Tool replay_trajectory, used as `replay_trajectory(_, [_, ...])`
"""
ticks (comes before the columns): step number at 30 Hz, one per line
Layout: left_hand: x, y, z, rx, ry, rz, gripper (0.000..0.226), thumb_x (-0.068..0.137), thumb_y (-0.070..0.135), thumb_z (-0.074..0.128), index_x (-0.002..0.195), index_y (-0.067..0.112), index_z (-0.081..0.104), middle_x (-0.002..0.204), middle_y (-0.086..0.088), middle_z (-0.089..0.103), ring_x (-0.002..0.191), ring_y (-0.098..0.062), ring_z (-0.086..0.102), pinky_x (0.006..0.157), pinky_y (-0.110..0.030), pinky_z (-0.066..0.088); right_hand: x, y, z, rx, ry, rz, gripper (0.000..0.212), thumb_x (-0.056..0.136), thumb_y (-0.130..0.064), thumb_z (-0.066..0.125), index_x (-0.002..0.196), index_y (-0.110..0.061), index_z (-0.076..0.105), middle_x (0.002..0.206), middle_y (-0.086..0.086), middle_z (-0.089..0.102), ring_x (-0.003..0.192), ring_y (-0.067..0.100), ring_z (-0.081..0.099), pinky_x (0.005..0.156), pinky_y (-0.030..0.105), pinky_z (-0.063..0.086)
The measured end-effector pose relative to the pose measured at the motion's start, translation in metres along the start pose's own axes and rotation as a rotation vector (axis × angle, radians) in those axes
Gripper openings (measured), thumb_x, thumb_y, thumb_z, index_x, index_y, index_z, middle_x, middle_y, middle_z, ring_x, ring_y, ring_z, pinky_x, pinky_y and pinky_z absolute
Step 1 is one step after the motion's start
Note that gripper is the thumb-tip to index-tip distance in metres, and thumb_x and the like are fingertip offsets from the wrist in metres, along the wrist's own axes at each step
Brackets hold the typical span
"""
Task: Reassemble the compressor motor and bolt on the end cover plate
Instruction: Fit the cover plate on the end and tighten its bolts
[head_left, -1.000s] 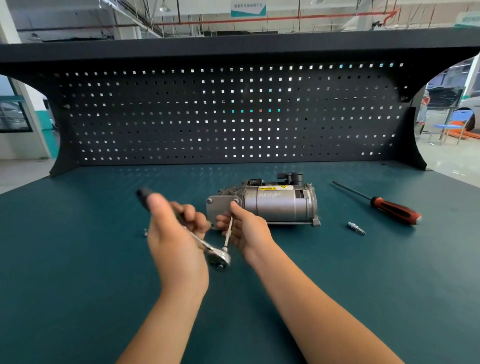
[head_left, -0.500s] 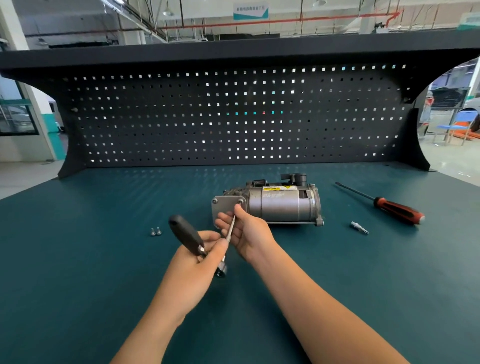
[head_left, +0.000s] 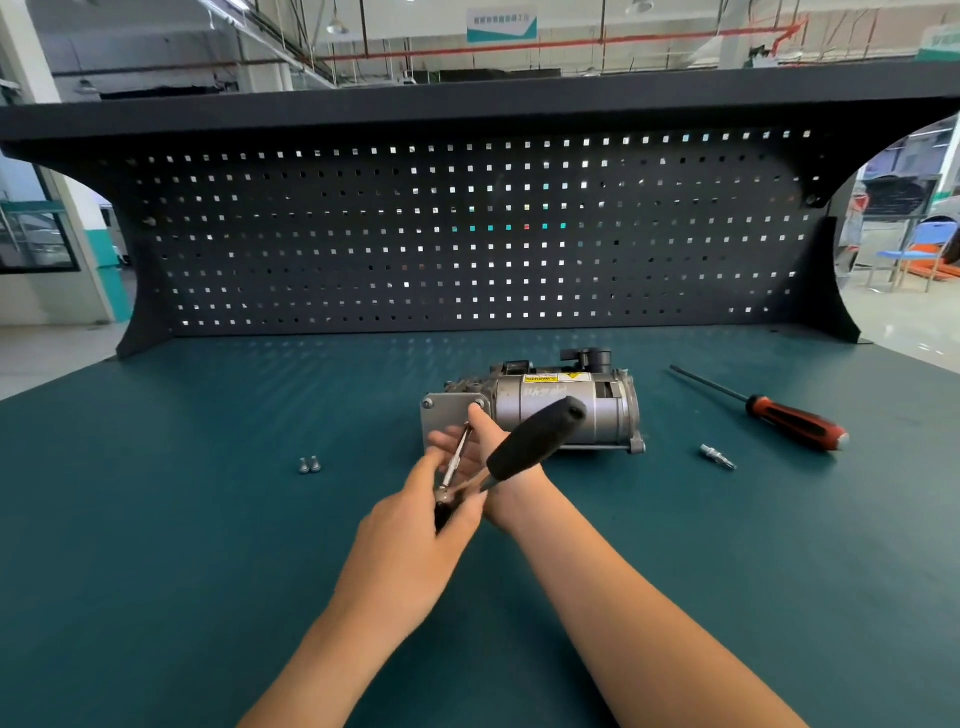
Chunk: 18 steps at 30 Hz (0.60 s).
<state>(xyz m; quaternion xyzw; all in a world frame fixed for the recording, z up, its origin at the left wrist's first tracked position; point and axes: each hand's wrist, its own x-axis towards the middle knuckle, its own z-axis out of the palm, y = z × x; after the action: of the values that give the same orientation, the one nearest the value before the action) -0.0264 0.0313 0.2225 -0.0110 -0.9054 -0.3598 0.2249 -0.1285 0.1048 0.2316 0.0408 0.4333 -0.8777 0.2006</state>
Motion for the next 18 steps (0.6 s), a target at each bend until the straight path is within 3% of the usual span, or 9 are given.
replay_trajectory(2, [0.004, 0.001, -0.002, 0.136, 0.053, 0.049, 0.044, 0.087, 0.048, 0.044, 0.129, 0.035, 0.044, 0.069, 0.011, 0.058, 0.066, -0.01, 0.056, 0.054, -0.02, 0.039, 0.0, 0.002, -0.002, -0.205, 0.085, -0.11, 0.031, 0.091, -0.031, 0.059, 0.084, -0.001, 0.059, 0.061, 0.007, 0.067, 0.044, 0.016, 0.063, 0.045, 0.024, 0.052])
replay_trajectory(5, [0.009, 0.002, -0.003, 0.38, 0.071, 0.128, 0.052, 0.088, 0.05, 0.042, 0.136, 0.032, 0.038, 0.089, 0.004, 0.066, 0.083, -0.019, 0.062, 0.066, -0.031, 0.044, 0.0, 0.0, -0.006, -0.464, 0.19, -0.327, 0.042, 0.086, -0.031, 0.064, 0.051, -0.01, 0.056, 0.057, 0.006, 0.067, 0.048, 0.018, 0.06, 0.051, 0.026, 0.05])
replay_trajectory(8, [0.01, 0.006, -0.003, 0.33, 0.055, 0.125, 0.049, 0.085, 0.052, 0.041, 0.13, 0.032, 0.045, 0.075, 0.007, 0.06, 0.077, -0.019, 0.062, 0.061, -0.032, 0.042, -0.003, -0.003, -0.003, -0.353, 0.124, -0.254, 0.031, 0.091, -0.022, 0.058, 0.066, -0.003, 0.057, 0.053, 0.004, 0.066, 0.045, 0.017, 0.059, 0.048, 0.024, 0.049])
replay_trajectory(10, [0.007, 0.007, -0.002, 0.082, 0.024, 0.067, 0.044, 0.083, 0.052, 0.04, 0.119, 0.031, 0.054, 0.059, 0.007, 0.057, 0.059, -0.013, 0.06, 0.052, -0.028, 0.04, -0.004, -0.004, 0.0, -0.223, 0.079, -0.167, 0.022, 0.091, -0.018, 0.058, 0.078, -0.001, 0.056, 0.059, 0.009, 0.065, 0.05, 0.02, 0.06, 0.055, 0.031, 0.052])
replay_trajectory(12, [0.006, 0.009, 0.002, -0.315, -0.011, -0.125, 0.036, 0.09, 0.045, 0.041, 0.11, 0.02, 0.059, 0.058, 0.003, 0.064, 0.039, -0.009, 0.05, 0.044, -0.02, 0.04, -0.002, -0.004, -0.002, -0.222, 0.052, -0.154, 0.024, 0.092, -0.02, 0.057, 0.075, -0.003, 0.058, 0.059, 0.007, 0.066, 0.05, 0.018, 0.06, 0.059, 0.032, 0.05])
replay_trajectory(16, [0.006, 0.018, -0.002, -1.167, -0.095, -0.578, 0.043, 0.097, 0.042, 0.036, 0.097, 0.007, 0.06, 0.054, -0.003, 0.061, 0.031, -0.007, 0.037, 0.034, -0.017, 0.033, -0.004, -0.006, -0.004, -0.158, -0.021, -0.101, 0.029, 0.098, -0.024, 0.047, 0.078, -0.005, 0.057, 0.055, 0.002, 0.068, 0.043, 0.009, 0.061, 0.04, 0.018, 0.044])
replay_trajectory(18, [0.008, 0.018, -0.005, -1.216, -0.044, -0.602, 0.039, 0.096, 0.039, 0.04, 0.094, 0.007, 0.061, 0.049, 0.002, 0.052, 0.031, -0.006, 0.033, 0.034, -0.017, 0.031, -0.005, -0.007, -0.003, -0.193, -0.027, -0.107, 0.029, 0.098, -0.027, 0.046, 0.081, -0.007, 0.058, 0.057, 0.0, 0.069, 0.045, 0.009, 0.062, 0.043, 0.017, 0.045])
